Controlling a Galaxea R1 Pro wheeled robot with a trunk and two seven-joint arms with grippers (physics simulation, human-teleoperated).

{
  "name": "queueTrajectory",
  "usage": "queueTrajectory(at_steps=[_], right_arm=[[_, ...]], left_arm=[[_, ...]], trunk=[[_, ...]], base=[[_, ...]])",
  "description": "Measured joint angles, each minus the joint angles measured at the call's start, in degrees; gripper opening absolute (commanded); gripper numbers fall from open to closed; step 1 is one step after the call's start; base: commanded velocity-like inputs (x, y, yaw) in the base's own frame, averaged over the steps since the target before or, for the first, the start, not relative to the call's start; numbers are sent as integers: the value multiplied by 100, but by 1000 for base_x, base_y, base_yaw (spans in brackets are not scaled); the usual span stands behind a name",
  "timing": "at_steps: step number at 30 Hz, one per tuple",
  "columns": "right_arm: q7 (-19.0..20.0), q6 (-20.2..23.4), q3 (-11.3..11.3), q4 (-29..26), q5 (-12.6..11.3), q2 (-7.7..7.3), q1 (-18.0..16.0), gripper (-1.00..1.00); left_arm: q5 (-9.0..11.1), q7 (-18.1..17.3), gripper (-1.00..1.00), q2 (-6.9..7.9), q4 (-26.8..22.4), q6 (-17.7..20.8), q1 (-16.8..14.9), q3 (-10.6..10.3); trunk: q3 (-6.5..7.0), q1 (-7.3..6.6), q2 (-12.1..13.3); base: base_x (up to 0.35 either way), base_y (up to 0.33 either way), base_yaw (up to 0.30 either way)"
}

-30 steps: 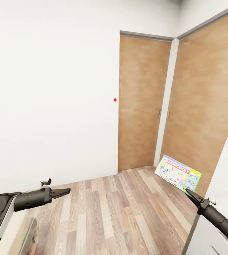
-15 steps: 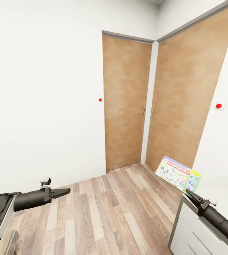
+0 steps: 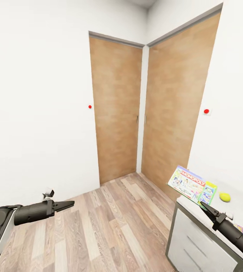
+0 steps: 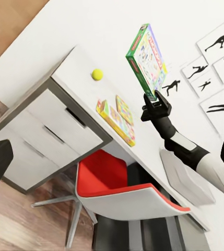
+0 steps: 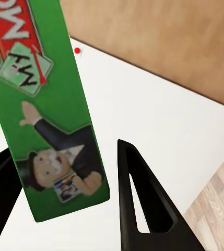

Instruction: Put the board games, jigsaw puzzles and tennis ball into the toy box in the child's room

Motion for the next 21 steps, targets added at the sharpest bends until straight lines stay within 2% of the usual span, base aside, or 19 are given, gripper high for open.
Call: queueTrajectory(at_steps=[21], right_arm=[[-34,0,-9,0,7,0,0,-100]], left_arm=[[1,-4,100,18,0,1,-6,25]], trunk=[[0,0,0]], base=[[0,0,-280]])
